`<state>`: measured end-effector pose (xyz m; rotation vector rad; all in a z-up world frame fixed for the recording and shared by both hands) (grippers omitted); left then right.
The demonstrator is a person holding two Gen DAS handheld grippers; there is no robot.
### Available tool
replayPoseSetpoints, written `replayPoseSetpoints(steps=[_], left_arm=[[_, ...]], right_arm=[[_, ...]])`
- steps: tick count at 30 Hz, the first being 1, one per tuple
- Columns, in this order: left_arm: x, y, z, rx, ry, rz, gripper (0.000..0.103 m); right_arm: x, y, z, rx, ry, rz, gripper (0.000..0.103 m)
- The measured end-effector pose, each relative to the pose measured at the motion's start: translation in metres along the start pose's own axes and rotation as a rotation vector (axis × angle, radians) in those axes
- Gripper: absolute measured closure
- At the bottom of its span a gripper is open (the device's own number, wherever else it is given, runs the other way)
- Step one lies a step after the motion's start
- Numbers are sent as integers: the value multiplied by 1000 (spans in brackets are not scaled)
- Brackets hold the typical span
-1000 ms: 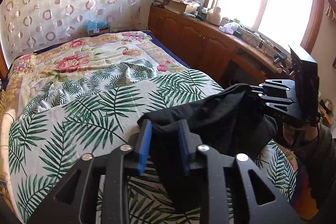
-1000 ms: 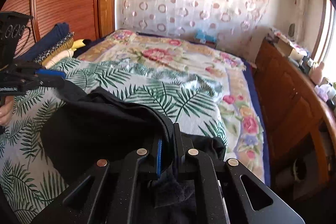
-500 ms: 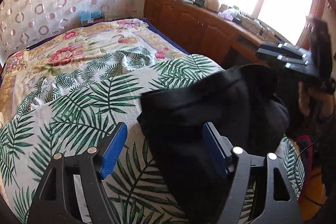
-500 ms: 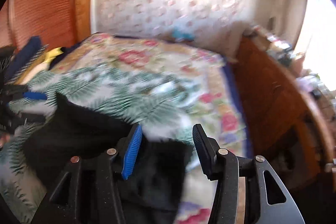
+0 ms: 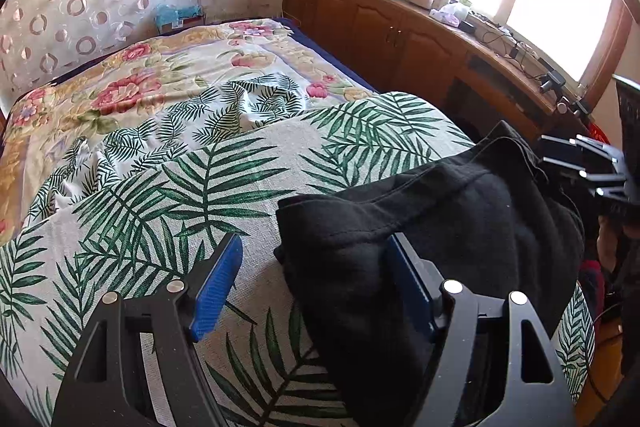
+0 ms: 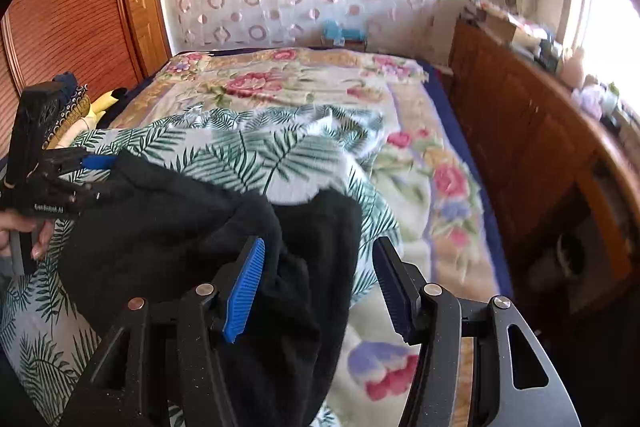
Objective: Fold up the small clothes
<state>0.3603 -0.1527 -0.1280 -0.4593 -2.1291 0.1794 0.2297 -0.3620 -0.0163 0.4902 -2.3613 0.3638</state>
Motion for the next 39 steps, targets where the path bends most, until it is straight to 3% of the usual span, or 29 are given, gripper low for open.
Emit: replayPoseSetpoints(steps=[3, 7, 10, 17, 21, 23, 25, 27, 28, 30, 34, 39], left_arm=[[-5, 2, -1, 5, 7, 1, 28], [-9, 2, -1, 11, 12, 6, 28], [-10, 2, 0, 10, 6, 10, 29], [-12, -1, -1, 1, 5, 49, 46], [-12, -1, -3, 2, 2, 50, 46], [-12, -1, -3, 1, 3, 49, 46], [-12, -1, -3, 3, 4, 54, 49], [-13, -3, -2, 11, 17, 88, 65], [-13, -4, -2, 16, 22, 98, 68], [-10, -7, -2, 5, 13, 92, 85], [12, -15, -3, -7, -35, 119, 89], [66, -29, -7, -25, -142, 188, 90]], right_arm=[[-5, -5, 5, -34, 14, -30, 44], [-12, -11, 1, -66, 36, -32, 28], [-17, -12, -1, -98, 46, -71, 28], [-22, -9, -1, -101, 52, -126, 28], [-28, -3, -1, -83, 47, -160, 43], [-34, 1, 1, -81, 52, -175, 46], [-37, 0, 0, -85, 49, -198, 57], [-37, 2, 1, -71, 45, -205, 68], [-38, 4, 1, -61, 41, -210, 76], [-35, 7, 1, -39, 30, -208, 81], [-19, 9, -1, -28, -38, -191, 84], [18, 17, -14, -6, -150, -143, 85]])
Point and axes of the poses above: each gripper's, at about its wrist camera, not at the fingertips, and x roughly against the way its jaws point, y to its left, z to its underside, the point moved 4 cm from there along -x, roughly the way its jaws point, and after that the axes turned 12 degrees about x, right-handed, at the moved point
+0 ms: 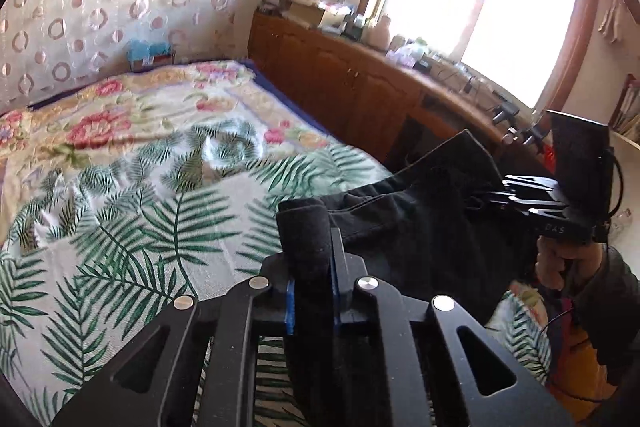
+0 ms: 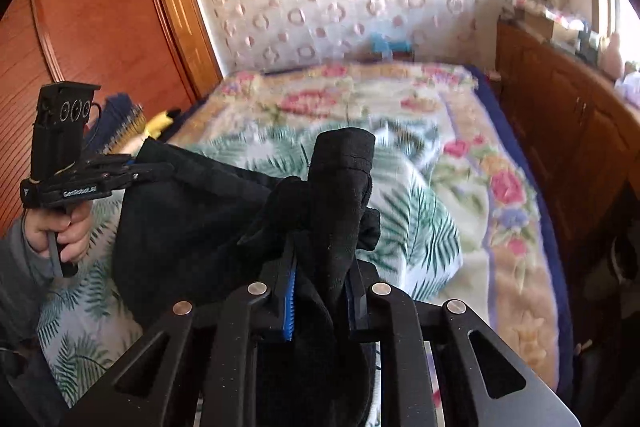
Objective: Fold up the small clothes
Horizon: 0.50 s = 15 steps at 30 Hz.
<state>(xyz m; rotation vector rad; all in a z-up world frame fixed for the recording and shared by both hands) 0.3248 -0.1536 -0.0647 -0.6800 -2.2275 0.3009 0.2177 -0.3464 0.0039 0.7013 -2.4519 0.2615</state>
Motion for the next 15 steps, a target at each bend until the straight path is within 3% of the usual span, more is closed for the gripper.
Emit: replayPoseSetpoints(steps=[5, 10, 15], left_arm=[[53, -9, -13, -10, -115, 13, 91], [104, 6, -22, -8, -210, -58, 91], [154, 41, -22, 18, -276, -166, 91]], right_arm=[[21, 22, -23, 47, -98, 29, 86], [17, 52, -53, 108, -160, -5, 86], [-13, 93, -84, 201, -193, -64, 86]])
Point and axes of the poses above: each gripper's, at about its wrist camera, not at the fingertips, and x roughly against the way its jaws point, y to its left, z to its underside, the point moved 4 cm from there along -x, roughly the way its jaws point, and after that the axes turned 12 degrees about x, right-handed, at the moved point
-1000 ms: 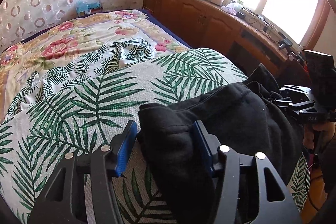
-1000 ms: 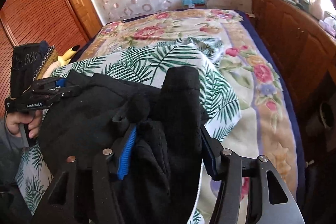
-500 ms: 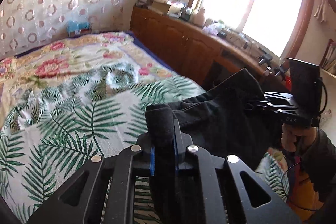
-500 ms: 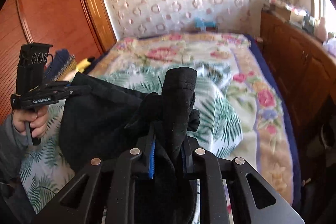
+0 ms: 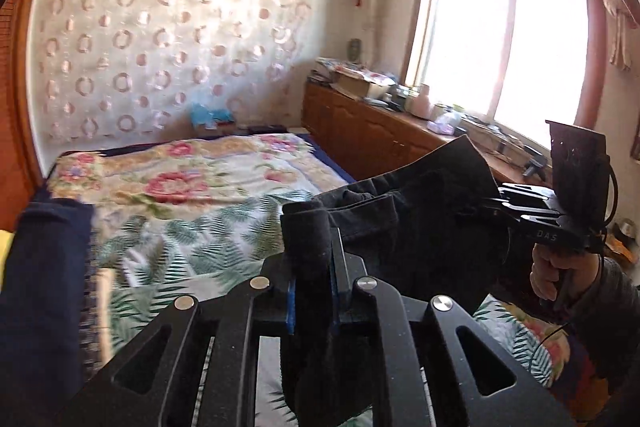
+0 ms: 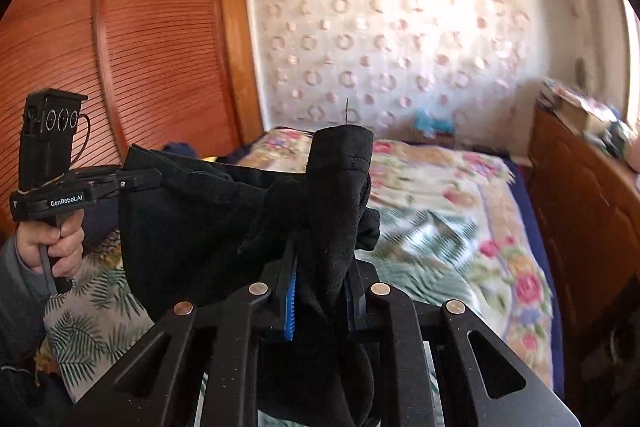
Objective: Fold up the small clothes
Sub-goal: 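Lift the folded shirt with both tools and carry it onto the clothes stack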
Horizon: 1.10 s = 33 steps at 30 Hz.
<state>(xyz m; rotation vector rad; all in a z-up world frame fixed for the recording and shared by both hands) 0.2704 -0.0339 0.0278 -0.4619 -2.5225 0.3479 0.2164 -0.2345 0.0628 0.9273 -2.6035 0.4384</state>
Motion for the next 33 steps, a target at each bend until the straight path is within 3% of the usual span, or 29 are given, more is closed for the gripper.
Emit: replayPoseSetpoints(steps=[11, 22, 28, 33], left_arm=[[74, 104, -11, 93, -126, -205, 91], [111, 175, 8, 283, -281, -331, 91], [114, 207, 40, 379, -290, -404, 91], [115, 227, 67, 430, -253, -430, 91]], right_arm=[[-109, 60, -77, 172, -42, -147, 86], [-218, 98, -160, 405, -42, -244, 86], [-279, 132, -188, 502, -18, -329, 86], [-314, 138, -189, 478, 0, -377, 85]])
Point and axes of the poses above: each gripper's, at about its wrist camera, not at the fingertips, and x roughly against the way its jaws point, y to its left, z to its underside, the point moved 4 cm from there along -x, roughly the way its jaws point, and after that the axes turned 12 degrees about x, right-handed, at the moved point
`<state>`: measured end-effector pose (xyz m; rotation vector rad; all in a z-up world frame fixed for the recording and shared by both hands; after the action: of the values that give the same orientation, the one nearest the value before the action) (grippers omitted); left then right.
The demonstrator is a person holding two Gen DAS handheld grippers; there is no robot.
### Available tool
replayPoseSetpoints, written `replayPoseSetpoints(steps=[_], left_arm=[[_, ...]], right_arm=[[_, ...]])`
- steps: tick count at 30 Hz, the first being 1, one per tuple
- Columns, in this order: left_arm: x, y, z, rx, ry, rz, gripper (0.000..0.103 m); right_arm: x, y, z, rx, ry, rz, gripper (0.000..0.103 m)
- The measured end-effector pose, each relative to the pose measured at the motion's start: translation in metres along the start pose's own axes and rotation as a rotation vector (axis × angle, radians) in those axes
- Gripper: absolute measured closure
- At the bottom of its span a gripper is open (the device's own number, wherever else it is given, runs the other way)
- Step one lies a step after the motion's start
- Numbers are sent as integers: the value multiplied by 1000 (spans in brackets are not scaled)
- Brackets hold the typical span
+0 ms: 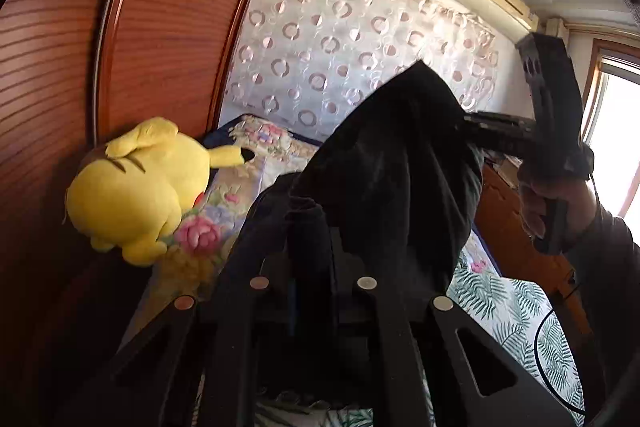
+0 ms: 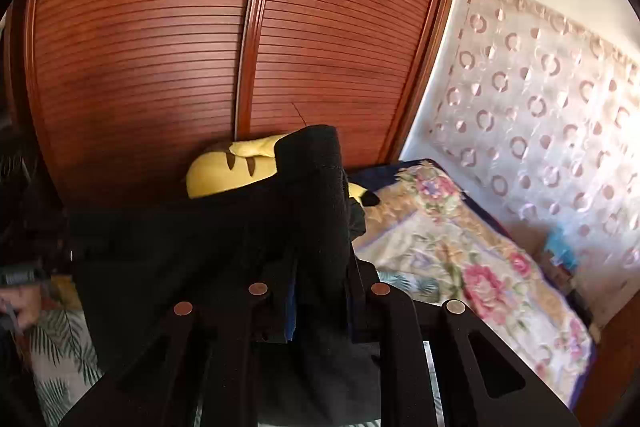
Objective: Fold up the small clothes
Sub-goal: 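Lift the folded shirt with both tools and carry it onto the clothes stack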
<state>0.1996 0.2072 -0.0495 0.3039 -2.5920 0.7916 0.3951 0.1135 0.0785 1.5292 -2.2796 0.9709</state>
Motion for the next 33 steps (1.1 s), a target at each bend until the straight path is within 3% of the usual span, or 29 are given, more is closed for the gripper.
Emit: replayPoseSetpoints(steps=[4, 6, 7, 9, 12, 17, 22, 27, 32, 33], left_arm=[[-3, 9, 7, -11, 20, -35, 91], [-6, 11, 7, -3, 23, -43, 91], [-8, 13, 8, 8, 25, -46, 91], [-8, 17, 10, 9, 30, -61, 91], [-8, 21, 12, 6, 34, -78, 90], [-7, 22, 13, -5, 37, -90, 90], [-5, 24, 14, -6, 45, -92, 90], [-8, 27, 19, 2, 65, -99, 90], [-9, 27, 22, -4, 79, -104, 90], [-8, 26, 21, -7, 80, -105, 90]], right_arm=[[-21, -7, -4, -69, -4, 1, 77], [-19, -22, -5, -144, -19, 118, 72], [-15, -33, -6, -196, -37, 166, 65], [-10, -46, -11, -245, -80, 155, 57], [-8, -49, -8, -210, -64, 160, 57], [-25, -37, 8, -155, 8, 51, 57], [-52, -22, 13, -11, 116, -22, 57], [-84, -35, -3, 54, 177, 32, 57], [-118, -53, -20, -47, 170, 82, 57], [-120, -54, -24, -68, 160, 125, 58]])
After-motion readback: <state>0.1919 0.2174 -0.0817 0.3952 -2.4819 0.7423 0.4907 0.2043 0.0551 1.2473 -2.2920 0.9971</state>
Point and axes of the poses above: each gripper's, at about its wrist camera, not at the fingertips, and x roughly against the way its jaws point, y to its left, z to its underside, the point moved 4 cm from there along -x, roughly the way its jaws point, and after that the axes turned 12 degrees about x, right-handed, at the moved point
